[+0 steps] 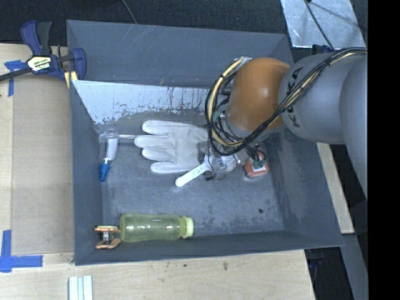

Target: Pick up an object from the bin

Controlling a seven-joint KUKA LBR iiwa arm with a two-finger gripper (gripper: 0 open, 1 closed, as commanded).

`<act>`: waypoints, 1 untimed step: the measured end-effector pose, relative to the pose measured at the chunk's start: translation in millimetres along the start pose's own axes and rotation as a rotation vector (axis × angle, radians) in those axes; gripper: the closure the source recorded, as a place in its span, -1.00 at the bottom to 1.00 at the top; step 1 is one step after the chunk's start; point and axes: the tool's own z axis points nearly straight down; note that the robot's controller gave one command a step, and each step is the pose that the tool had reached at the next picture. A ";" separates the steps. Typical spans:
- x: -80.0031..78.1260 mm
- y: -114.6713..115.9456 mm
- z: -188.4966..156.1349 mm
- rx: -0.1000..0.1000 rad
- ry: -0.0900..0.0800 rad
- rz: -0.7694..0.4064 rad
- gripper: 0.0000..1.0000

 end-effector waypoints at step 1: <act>1.5 0.5 -5.1 -0.002 0.004 0.000 1.00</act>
Offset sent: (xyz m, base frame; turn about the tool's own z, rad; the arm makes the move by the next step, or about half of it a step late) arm 0.0001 0.0002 0.0309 0.0000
